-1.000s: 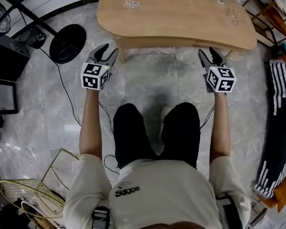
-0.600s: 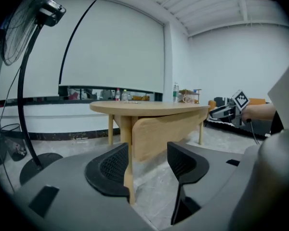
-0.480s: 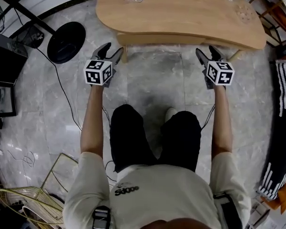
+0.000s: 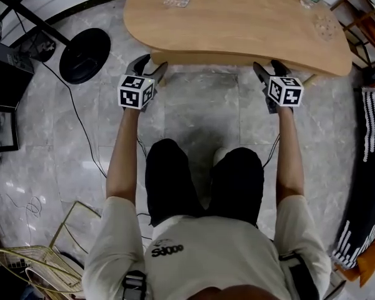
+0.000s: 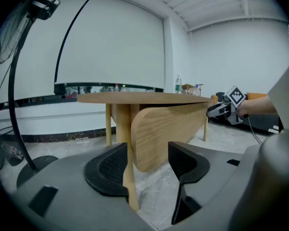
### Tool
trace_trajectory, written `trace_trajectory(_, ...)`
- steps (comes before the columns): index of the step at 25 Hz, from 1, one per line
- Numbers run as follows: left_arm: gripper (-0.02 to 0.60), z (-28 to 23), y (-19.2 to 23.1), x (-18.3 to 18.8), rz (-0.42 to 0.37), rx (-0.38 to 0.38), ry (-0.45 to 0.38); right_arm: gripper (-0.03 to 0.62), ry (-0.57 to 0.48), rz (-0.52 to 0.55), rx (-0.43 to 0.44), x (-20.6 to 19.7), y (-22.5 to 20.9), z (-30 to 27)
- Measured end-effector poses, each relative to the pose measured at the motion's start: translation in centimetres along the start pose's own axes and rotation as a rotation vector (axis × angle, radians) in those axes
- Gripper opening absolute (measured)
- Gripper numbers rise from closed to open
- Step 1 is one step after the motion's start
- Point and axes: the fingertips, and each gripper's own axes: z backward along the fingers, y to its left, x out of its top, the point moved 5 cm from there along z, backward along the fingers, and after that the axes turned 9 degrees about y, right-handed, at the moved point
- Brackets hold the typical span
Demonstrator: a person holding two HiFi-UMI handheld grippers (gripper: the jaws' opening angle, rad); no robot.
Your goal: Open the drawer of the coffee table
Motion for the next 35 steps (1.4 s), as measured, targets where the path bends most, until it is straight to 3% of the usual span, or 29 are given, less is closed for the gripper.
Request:
trace_trajectory(3,0.27,-0.5,-0.1,0.7,-0.028,-0.002,-0.009,0.273,0.016,0.04,-0.019,0.3,0.0,-0.3)
trace_trajectory(6,0.245,-0.4,0.0,0.7,0.011,0.004,-0.019,0.273,0.025,0.071,0.0,0.0,0.9,-0.4)
trace_trajectory(16,0.23,0.0,-0.5,0.4,0.077,0.041,-0.002,0.273,0.01,0.006,-0.016,-0.4,1.9,0.1)
trace_trajectory(35,0.229,3.4,-2.3,-1.3,0.08,-0.002,0.017,0.273,0.033,-0.068,-0.032,-2.4,4.3,3.8)
